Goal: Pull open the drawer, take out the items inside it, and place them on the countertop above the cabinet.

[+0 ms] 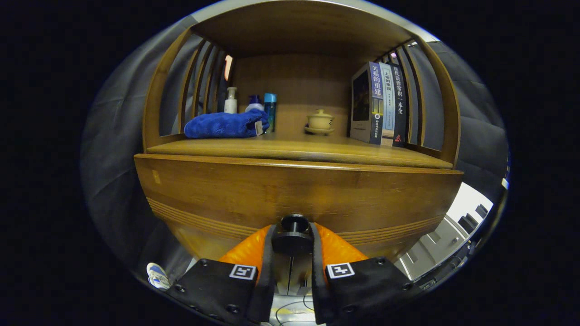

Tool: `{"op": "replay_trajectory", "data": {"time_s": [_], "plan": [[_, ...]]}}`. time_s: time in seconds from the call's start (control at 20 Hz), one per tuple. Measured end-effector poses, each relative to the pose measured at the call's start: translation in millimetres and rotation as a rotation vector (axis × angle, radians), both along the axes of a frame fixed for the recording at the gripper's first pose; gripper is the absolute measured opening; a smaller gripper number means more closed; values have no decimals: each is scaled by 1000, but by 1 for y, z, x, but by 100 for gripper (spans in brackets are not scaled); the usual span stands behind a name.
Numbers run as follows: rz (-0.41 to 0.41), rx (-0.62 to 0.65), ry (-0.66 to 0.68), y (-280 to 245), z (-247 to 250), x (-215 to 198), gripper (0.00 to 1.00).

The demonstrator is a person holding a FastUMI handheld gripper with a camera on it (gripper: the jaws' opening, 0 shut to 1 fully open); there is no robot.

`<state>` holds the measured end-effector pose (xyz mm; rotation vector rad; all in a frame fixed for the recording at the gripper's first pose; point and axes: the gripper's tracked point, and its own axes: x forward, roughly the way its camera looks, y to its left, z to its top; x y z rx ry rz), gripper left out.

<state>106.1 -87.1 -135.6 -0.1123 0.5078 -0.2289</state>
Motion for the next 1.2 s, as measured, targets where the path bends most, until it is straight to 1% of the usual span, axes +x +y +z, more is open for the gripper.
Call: {"op": "replay_trajectory", "data": {"time_s": [0.25,0.65,1.05,1.2], "plan": [[-36,13,37,11,11,-44,43],[-68,16,154,25,20,-101,43],[-111,56,187,35,29,-134,43],[-110,54,206,37,25,-143,43]]}}
